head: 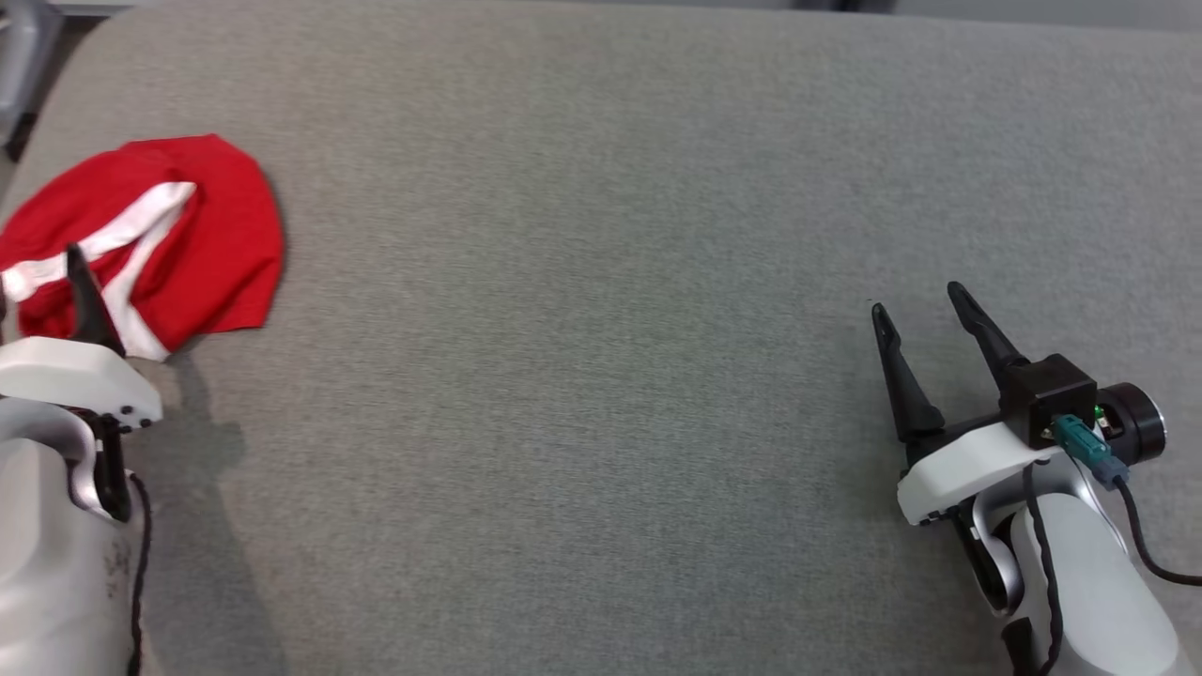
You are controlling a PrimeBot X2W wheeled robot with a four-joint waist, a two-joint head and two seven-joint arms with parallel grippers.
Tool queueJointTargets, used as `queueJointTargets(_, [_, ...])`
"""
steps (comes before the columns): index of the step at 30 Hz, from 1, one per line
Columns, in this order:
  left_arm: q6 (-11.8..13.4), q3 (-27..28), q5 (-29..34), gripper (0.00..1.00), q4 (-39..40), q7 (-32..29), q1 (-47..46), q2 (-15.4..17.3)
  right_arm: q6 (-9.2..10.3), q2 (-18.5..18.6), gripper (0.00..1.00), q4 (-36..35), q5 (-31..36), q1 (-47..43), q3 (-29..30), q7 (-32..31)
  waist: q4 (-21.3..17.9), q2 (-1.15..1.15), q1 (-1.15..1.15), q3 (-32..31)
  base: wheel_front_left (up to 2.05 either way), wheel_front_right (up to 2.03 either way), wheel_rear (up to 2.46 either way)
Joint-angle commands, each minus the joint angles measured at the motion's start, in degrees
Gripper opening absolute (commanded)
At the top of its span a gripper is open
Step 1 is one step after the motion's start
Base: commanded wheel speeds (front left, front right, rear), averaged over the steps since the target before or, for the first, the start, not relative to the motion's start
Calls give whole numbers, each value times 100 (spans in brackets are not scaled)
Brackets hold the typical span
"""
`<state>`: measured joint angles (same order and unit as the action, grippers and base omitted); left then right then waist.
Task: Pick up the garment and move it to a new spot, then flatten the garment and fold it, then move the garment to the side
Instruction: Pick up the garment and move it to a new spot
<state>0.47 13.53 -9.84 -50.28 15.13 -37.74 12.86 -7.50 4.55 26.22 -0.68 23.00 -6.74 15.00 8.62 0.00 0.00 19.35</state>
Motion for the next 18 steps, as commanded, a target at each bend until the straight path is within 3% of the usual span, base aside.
queueJointTargets(1, [82,56,-19,100,-156,0,-173,111,2,56,100,-62,21,66,18,23,-255,0,0,239,0,0,0])
queueJointTargets(8, [341,48,48,100,-1017,-125,-685,476,2,95,100,-123,25,135,94,23,-491,0,0,485,0,0,0])
queueJointTargets(14, [293,-24,42,100,-1645,-277,-987,702,2,73,100,-122,6,192,117,23,-619,0,0,595,0,0,0])
queueJointTargets(15, [248,-42,46,42,-1739,-298,-1016,735,2,72,100,-114,5,185,126,23,-631,0,0,598,0,0,0])
queueJointTargets(16, [248,-42,46,42,-1739,-298,-1016,735,2,72,100,-114,5,185,126,23,-631,0,0,598,0,0,0])
queueJointTargets(17, [216,-34,18,0,-1819,-288,-1046,767,2,70,100,-99,0,181,136,23,-639,0,0,596,0,0,0])
queueJointTargets(18, [181,-28,-3,0,-1899,-278,-1072,800,2,66,100,-86,-5,186,141,23,-648,0,0,593,0,0,0])
